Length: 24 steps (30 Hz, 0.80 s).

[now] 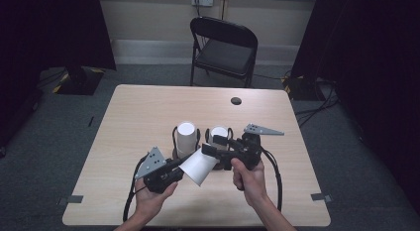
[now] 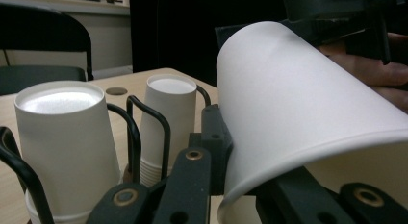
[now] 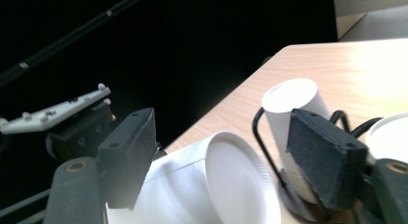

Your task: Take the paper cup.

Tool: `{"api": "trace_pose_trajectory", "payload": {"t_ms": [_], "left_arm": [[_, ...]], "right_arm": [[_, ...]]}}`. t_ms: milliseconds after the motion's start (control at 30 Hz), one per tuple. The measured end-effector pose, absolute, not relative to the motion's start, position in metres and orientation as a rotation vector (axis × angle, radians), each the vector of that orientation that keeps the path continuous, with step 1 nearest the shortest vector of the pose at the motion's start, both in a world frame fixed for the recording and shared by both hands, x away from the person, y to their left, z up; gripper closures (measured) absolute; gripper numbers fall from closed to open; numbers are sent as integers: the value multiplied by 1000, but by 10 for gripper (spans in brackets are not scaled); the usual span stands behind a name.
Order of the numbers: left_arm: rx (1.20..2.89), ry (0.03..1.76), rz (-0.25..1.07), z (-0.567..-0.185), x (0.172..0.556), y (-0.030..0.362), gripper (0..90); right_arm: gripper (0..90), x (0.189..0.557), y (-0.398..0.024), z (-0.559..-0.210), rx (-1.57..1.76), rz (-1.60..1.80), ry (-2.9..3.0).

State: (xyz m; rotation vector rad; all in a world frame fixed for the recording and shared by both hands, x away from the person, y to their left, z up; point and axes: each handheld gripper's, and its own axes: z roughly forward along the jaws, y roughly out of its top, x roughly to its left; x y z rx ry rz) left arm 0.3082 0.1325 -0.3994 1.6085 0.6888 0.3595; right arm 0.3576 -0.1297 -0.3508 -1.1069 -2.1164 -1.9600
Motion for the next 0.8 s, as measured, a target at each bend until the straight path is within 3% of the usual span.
{"api": "trace_pose_trajectory", "payload": {"t_ms": [367, 500, 633, 800], "left_arm": [[1669, 786, 314, -401, 319, 142, 860], [1742, 792, 353, -400, 321, 142, 862], [1788, 790, 352, -399, 322, 141, 864], [1857, 784, 353, -397, 324, 138, 864]], "right_arm": [[264, 354, -132, -350, -1072, -1988, -2244], [232, 351, -133, -351, -1035, -1981, -2273], [141, 348, -133, -353, -1029, -1947, -2320], [133, 340, -137, -362, -963, -1942, -2405]]}}
